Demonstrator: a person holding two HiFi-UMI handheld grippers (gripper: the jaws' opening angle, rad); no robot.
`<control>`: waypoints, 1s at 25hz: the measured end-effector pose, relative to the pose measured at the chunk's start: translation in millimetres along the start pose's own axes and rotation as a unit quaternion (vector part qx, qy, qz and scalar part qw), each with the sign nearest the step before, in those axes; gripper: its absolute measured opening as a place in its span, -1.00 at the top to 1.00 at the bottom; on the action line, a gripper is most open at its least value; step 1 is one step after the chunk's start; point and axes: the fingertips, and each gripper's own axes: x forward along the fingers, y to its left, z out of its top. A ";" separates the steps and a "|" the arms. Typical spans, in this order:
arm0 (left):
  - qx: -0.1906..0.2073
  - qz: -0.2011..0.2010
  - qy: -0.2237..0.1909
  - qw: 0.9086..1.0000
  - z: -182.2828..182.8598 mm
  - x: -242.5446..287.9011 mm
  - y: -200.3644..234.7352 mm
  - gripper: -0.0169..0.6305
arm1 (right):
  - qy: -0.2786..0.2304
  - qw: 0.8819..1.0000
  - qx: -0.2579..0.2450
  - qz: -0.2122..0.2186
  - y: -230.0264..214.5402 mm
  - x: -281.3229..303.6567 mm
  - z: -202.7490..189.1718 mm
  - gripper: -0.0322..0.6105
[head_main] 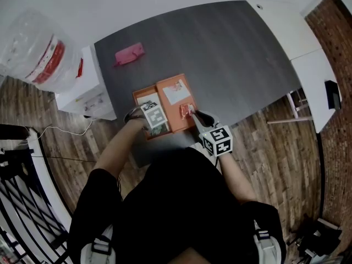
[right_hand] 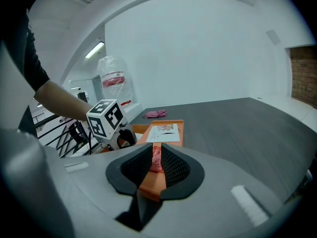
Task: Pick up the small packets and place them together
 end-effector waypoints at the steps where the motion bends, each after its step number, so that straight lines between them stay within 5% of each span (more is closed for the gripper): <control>1: 0.002 0.002 -0.006 1.000 0.3 -1.4 0.7 0.20 | 0.000 1.000 -0.001 0.000 -0.2 -0.5 0.3 0.73; 16: -0.039 0.017 -0.139 0.989 5.2 -43.5 8.5 0.84 | 0.000 1.000 -0.017 0.014 7.3 2.4 4.0 0.74; 25: -0.061 0.036 -0.182 0.981 14.7 -72.8 3.2 0.85 | -0.004 0.998 -0.044 0.039 22.2 14.9 16.9 0.74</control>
